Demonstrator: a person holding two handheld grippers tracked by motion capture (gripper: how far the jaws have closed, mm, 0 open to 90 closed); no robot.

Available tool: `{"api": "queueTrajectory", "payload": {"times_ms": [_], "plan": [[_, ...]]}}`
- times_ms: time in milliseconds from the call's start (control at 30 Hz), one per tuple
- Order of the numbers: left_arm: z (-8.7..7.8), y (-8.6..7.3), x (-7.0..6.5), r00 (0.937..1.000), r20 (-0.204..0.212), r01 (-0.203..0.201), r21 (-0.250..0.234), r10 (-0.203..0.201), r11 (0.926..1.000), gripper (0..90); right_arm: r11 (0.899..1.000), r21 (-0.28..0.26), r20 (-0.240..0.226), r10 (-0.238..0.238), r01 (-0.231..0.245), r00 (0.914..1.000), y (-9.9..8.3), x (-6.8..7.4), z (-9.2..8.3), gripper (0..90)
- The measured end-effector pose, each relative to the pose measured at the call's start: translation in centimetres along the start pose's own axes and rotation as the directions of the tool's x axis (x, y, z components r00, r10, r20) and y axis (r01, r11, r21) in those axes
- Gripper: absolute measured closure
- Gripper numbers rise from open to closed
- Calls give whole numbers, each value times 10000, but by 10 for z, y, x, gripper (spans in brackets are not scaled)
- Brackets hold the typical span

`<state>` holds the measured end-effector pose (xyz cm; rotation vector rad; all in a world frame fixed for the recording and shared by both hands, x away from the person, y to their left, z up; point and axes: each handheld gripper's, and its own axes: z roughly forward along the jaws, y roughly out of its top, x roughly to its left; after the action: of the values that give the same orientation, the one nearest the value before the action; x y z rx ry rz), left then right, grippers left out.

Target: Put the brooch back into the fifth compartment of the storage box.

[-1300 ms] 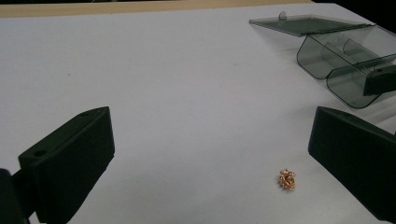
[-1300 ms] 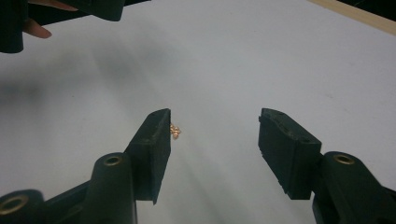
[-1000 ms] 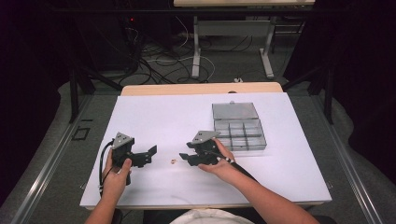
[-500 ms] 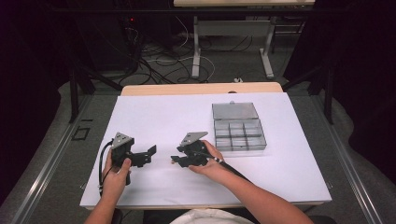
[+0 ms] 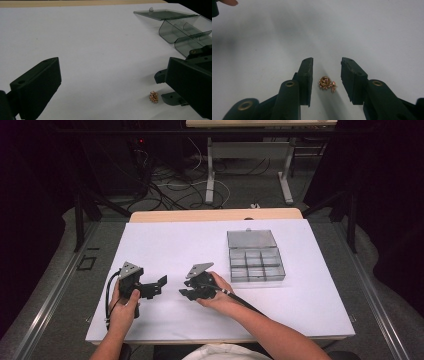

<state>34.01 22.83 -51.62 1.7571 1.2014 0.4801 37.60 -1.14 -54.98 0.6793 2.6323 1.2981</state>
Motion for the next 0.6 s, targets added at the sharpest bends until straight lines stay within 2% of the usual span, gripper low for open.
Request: {"api": "queueTrajectory", "payload": {"times_ms": [33, 67, 133, 167, 267, 300, 333, 400, 533, 567, 600], "plan": [[0, 0, 0, 10000, 1, 5, 3, -5, 10000, 5, 10000, 69, -39, -7, 7, 10000, 0, 0, 1, 635], [0, 0, 0, 10000, 1, 12, 5, -12, 10000, 4, 10000, -82, 26, 5, -5, 10000, -1, 0, 3, 639], [0, 0, 0, 10000, 7, 1, 2, -1, 10000, 5, 9998, 72, -130, -205, 206, 9997, -1, -2, 4, 643], [0, 0, 0, 10000, 5, 5, 3, -5, 10000, 5, 9999, 122, -118, -38, 40, 9999, -2, -1, 5, 647], [0, 0, 0, 10000, 17, 9, -8, -9, 10000, 4, 9997, 127, -189, -225, 228, 9996, -2, -1, 8, 662], [0, 0, 0, 10000, 20, 16, -6, -16, 10000, 5, 9997, 207, -114, -82, 85, 9999, -3, 0, 8, 665], [0, 0, 0, 10000, 20, 27, -4, -27, 10000, 5, 9996, 189, -204, -227, 231, 9995, -2, 0, 10, 674], [0, 0, 0, 10000, -14, 39, -53, -39, 10000, 5, 9995, 266, -166, -177, 181, 9997, -2, 2, 11, 680], [0, 0, 0, 10000, 10, 49, -58, -49, 10000, 5, 9989, 268, -225, -369, 375, 9991, -2, 2, 13, 689], [0, 0, 0, 10000, 18, 50, -53, -50, 10000, 5, 9991, 351, -213, -223, 230, 9995, -2, 4, 13, 691], [0, 0, 0, 10000, 16, 48, -59, -48, 10000, 5, 9984, 310, -214, -464, 471, 9987, -2, 3, 14, 696]]}}
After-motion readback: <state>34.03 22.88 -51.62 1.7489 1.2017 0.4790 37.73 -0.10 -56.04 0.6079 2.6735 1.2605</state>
